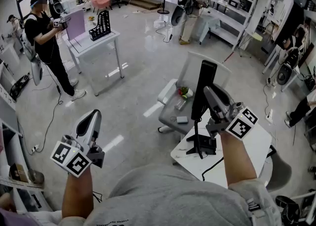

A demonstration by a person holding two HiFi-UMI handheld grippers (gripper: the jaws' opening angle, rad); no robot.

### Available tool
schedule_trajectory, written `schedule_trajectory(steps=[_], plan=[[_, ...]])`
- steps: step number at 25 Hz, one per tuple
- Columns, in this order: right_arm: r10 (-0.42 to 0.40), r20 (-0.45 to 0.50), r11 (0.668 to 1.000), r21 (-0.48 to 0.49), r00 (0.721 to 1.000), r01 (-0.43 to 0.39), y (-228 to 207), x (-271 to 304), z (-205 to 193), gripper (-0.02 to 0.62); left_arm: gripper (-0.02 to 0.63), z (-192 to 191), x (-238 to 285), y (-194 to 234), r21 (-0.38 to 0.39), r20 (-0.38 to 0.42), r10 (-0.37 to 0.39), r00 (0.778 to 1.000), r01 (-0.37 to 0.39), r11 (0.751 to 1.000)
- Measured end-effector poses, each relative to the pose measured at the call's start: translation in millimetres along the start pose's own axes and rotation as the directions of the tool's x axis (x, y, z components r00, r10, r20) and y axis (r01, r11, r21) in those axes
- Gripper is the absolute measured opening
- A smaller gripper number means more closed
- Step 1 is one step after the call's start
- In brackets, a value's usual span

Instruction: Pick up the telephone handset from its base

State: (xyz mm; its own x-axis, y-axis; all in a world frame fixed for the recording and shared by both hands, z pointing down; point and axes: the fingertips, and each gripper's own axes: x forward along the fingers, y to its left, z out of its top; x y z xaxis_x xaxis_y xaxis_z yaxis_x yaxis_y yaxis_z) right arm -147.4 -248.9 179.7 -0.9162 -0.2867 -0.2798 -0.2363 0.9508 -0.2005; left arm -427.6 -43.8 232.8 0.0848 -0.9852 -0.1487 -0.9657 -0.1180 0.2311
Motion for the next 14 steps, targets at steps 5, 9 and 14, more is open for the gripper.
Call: schedule_trajectory(steps=[5, 9, 14], plan=[[0.002, 0.000, 1.000, -0.002, 1.000, -0.002, 0.9, -1.5, 2.3, 0.077, 0.051, 1.2, 0.4, -3.1, 0.000, -0.003, -0.003, 1.000, 0.003, 1.000], [0.003, -0.001, 1.000, -0.005, 1.000, -0.003, 1.1, -2.1, 1.5, 0.075, 0.051, 0.5, 0.0, -3.3, 0.001, -0.002, -0.002, 1.000, 0.002, 1.000], [0.007, -0.005, 1.000, -0.014, 1.000, -0.007, 6.0, -2.9, 2.4, 0.077, 0.051, 2.2, -4.5, -4.9, 0.001, -0.001, -0.003, 1.000, 0.003, 1.000]])
